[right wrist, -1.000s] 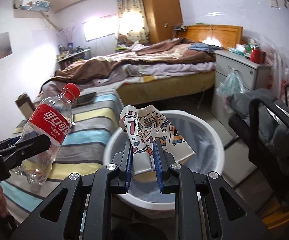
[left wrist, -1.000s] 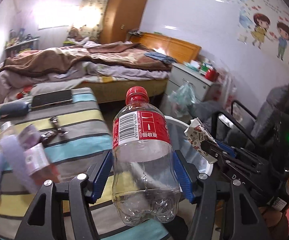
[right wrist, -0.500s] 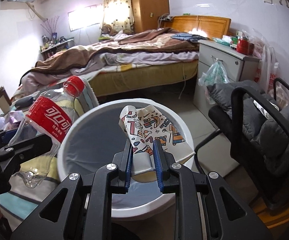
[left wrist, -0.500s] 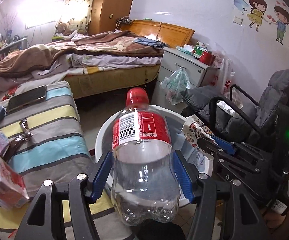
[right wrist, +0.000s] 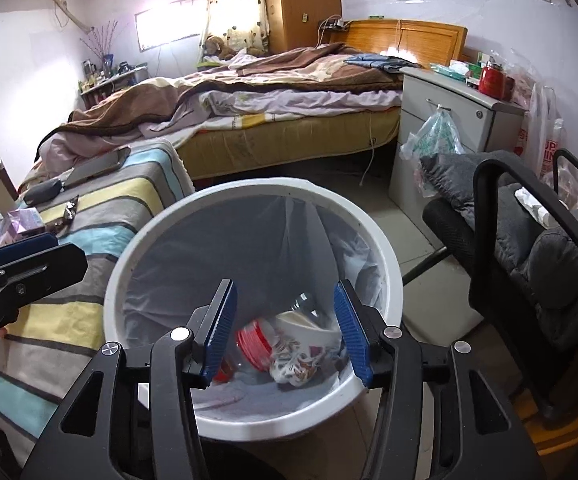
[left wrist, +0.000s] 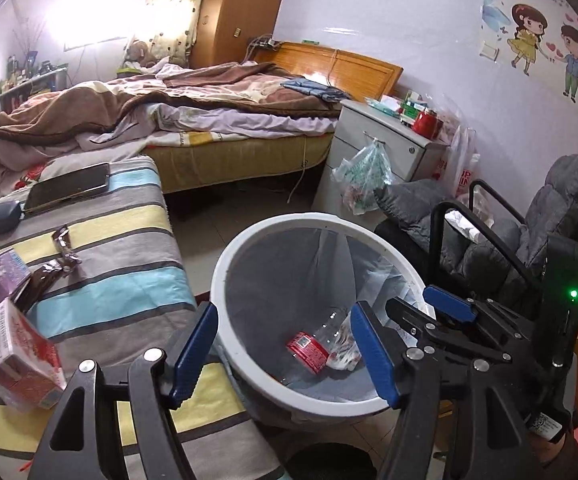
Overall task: Collect trash
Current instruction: 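Move both tools back over the bed toward the foam net and pink carton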
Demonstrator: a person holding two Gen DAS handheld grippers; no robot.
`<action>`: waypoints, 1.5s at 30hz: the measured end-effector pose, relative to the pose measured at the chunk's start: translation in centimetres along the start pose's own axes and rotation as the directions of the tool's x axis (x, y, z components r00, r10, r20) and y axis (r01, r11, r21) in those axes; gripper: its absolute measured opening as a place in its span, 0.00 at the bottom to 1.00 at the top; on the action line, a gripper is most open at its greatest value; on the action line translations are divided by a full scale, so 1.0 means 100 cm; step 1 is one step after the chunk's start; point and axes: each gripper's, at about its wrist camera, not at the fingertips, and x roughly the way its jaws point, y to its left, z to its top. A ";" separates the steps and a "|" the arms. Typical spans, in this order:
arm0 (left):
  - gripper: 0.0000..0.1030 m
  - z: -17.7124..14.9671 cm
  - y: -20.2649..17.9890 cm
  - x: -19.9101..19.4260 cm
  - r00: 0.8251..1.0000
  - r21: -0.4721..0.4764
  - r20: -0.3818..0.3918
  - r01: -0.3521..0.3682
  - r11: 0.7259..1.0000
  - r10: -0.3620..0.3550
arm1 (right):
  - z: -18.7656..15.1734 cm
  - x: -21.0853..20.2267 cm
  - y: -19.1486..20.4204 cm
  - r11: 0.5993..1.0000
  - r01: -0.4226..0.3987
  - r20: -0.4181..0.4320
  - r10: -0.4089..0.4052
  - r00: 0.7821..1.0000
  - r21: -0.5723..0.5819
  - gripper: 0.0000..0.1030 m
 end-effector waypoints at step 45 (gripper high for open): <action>0.67 -0.069 0.185 -0.159 0.906 -0.266 0.103 -0.372 0.889 0.410 | -0.005 -0.022 0.143 0.959 -0.223 0.076 0.239 0.968 -0.177 0.51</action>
